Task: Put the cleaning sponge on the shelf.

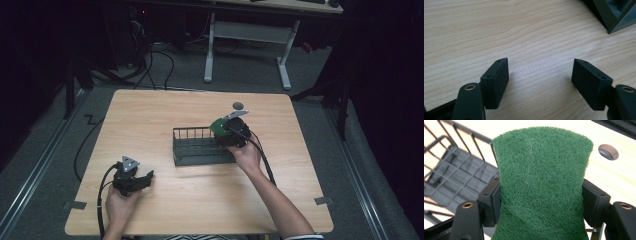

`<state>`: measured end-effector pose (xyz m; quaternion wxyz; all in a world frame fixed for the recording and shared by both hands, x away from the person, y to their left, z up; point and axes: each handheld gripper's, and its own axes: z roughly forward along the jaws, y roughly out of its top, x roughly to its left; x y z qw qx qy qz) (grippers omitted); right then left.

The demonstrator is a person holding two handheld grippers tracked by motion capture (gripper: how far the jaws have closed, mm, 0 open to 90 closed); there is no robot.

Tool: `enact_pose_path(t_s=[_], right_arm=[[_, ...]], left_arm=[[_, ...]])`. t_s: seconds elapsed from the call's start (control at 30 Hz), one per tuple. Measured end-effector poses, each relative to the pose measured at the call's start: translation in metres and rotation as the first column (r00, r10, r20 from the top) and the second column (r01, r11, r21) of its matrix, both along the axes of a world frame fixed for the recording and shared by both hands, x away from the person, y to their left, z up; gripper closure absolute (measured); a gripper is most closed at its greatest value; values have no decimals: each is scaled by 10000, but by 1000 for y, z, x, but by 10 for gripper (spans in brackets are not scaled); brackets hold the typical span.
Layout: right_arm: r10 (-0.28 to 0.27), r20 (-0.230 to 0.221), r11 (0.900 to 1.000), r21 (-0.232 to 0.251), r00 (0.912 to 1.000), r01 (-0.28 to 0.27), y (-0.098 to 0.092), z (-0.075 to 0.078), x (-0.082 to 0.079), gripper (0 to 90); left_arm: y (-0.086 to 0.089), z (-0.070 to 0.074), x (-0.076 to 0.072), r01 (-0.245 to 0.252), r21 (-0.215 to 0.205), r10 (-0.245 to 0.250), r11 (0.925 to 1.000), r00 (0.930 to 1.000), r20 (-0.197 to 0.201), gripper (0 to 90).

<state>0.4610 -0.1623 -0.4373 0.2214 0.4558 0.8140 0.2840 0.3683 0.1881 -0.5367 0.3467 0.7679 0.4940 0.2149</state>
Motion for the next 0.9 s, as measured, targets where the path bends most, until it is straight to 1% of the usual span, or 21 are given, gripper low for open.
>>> enact_pose_path(t_s=[0.03, 0.13, 0.17, 0.2, 0.3, 0.4, 0.47, 0.6, 0.7, 0.8, 0.9], right_arm=[[54, -1, 9999, -152, 10000, -54, 1, -1, -1, 296], [141, -357, 9993, -334, 9993, -153, 2, -6, 1, 265], [168, -342, 9990, -409, 9993, -182, 1, -8, 0, 265], [146, -303, 9992, -365, 9994, -157, 1, -9, -2, 266], [164, -329, 9999, 55, 9993, -163, -2, -8, -4, 264], [213, -320, 9996, 194, 9993, -207, -5, -7, -7, 252], [253, -229, 9992, 322, 9994, -246, -7, -6, -9, 267], [387, 2, 9990, 226, 9993, -387, -7, -3, -12, 273], [464, 6, 9989, 104, 9989, -464, -6, -3, -14, 241], [568, 18, 9984, 33, 9984, -568, -7, -3, -16, 232], [609, -26, 9976, 327, 9981, -608, -11, -2, -16, 236]], left_arm=[[0, 0, 0, -1, 2, 1, 10000, 10000, -2, 304], [0, 0, 0, -7, -1, 7, 10000, 10000, 2, 304], [0, 0, 0, -7, -2, 7, 10000, 10000, -1, 304], [0, 0, 0, -5, -2, 5, 10000, 10000, 0, 304], [0, 0, 0, -6, 0, 6, 10000, 10000, -1, 304], [0, 0, 0, -4, 0, 4, 10000, 10000, -3, 304], [0, 0, 0, -4, 2, 4, 10000, 10000, 0, 304], [0, 0, 0, -7, 1, 7, 10000, 10000, -1, 304], [0, 0, 0, -4, 2, 4, 10000, 10000, -1, 304], [0, 0, 0, -5, 0, 5, 10000, 10000, 0, 304], [0, 0, 0, -5, 2, 5, 10000, 10000, -2, 304]])
